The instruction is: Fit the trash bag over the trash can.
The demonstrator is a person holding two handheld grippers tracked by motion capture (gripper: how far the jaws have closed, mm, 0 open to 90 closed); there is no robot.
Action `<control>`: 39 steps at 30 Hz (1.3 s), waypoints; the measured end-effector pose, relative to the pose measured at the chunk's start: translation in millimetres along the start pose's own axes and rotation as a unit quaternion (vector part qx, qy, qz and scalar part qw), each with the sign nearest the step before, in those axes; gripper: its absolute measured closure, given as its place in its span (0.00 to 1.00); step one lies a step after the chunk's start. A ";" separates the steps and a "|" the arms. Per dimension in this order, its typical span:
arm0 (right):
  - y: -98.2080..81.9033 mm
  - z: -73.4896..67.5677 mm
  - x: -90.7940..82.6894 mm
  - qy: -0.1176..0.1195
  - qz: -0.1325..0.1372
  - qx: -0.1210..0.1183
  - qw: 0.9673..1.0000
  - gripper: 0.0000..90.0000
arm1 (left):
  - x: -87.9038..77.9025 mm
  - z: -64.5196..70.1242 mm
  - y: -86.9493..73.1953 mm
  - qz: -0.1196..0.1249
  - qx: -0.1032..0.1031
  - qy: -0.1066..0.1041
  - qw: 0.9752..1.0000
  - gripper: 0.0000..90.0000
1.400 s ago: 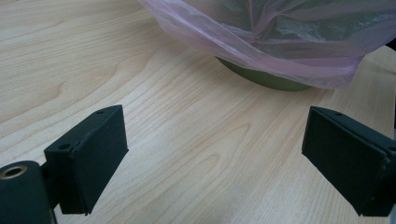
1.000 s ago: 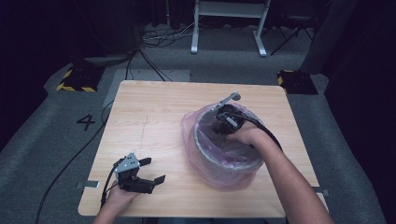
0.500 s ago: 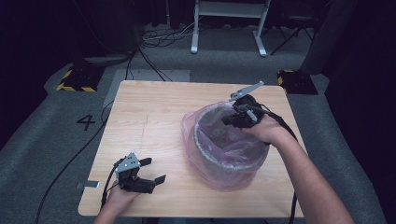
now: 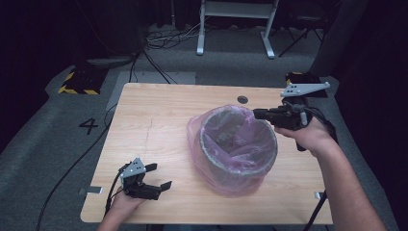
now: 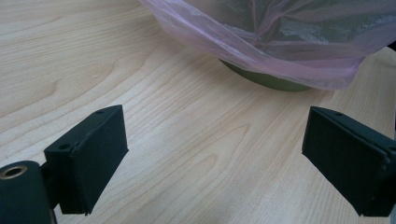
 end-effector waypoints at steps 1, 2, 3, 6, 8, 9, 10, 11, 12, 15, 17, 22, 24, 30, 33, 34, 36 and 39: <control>-2.5 1.9 -3.0 -0.002 0.002 0.002 1.000 1.00 | 0.0 -0.5 0.0 0.000 0.000 0.000 1.000 0.08; -6.5 4.5 -7.9 -0.004 0.008 0.006 1.000 1.00 | 0.1 -0.6 -0.1 0.000 -0.001 0.001 1.000 0.07; -9.5 6.1 -10.5 -0.005 0.008 0.007 1.000 1.00 | 0.2 -0.9 -0.2 -0.002 0.001 0.000 1.000 0.08; -21.8 13.0 -21.2 -0.010 0.017 0.017 1.000 1.00 | 0.8 -0.9 -0.8 -0.003 -0.002 0.001 1.000 0.07; -28.5 15.6 -25.9 -0.012 0.021 0.020 1.000 1.00 | 1.3 -1.1 -1.1 -0.005 -0.002 0.003 1.000 0.08; -31.3 15.8 -28.9 -0.009 0.026 0.024 0.999 1.00 | 1.6 -0.7 -1.2 -0.005 -0.003 0.002 1.000 0.08; -34.0 16.3 -31.7 -0.010 0.030 0.026 0.999 1.00 | 2.0 -0.4 -1.1 -0.004 -0.004 0.002 1.000 0.08; -38.1 17.1 -34.6 -0.011 0.032 0.026 0.999 1.00 | 2.4 0.0 -0.8 -0.003 -0.005 0.001 1.000 0.08; -40.5 17.6 -36.3 -0.011 0.032 0.027 0.999 1.00 | 2.6 0.1 -0.7 -0.003 -0.004 0.001 1.000 0.08; -52.3 21.3 -42.3 -0.020 0.032 0.030 0.999 1.00 | 3.4 0.7 -1.2 -0.005 -0.004 0.001 1.000 0.08; -59.0 22.6 -44.7 -0.021 0.035 0.035 0.999 1.00 | 3.8 0.5 -1.5 -0.007 -0.002 0.001 1.000 0.08; -81.4 25.3 -49.1 -0.032 0.031 0.042 0.998 1.00 | 3.6 0.7 -1.5 -0.006 -0.004 0.000 1.000 0.08; -91.5 24.8 -50.0 -0.031 0.036 0.047 0.998 1.00 | 3.7 0.3 -1.6 -0.006 -0.003 0.001 1.000 0.08; -118.6 29.3 -47.6 -0.037 0.032 0.064 0.997 1.00 | 3.9 1.0 -1.2 -0.007 -0.002 0.001 1.000 0.08; -132.9 32.4 -44.5 -0.044 0.030 0.072 0.996 0.98 | 4.2 0.9 -1.0 -0.005 -0.004 0.001 1.000 0.08; -137.0 33.8 -43.8 -0.049 0.032 0.069 0.996 0.92 | 4.3 0.9 -1.3 -0.006 -0.004 0.000 1.000 0.08; -143.4 34.6 -42.6 -0.046 0.041 0.072 0.995 0.83 | 4.6 0.9 -1.3 -0.006 -0.004 0.000 1.000 0.08; -148.6 36.8 -41.8 -0.055 0.056 0.072 0.994 0.59 | 4.6 1.1 -1.4 -0.008 -0.003 0.000 1.000 0.08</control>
Point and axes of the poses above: each handheld gripper's, and its own axes: x roughly forward along the jaws, y roughly out of its top, z roughly to its right, the point moved 10 cm from there along x, roughly forward along the jaws, and after that the axes turned 5 degrees about -x, right-handed, at the moved point
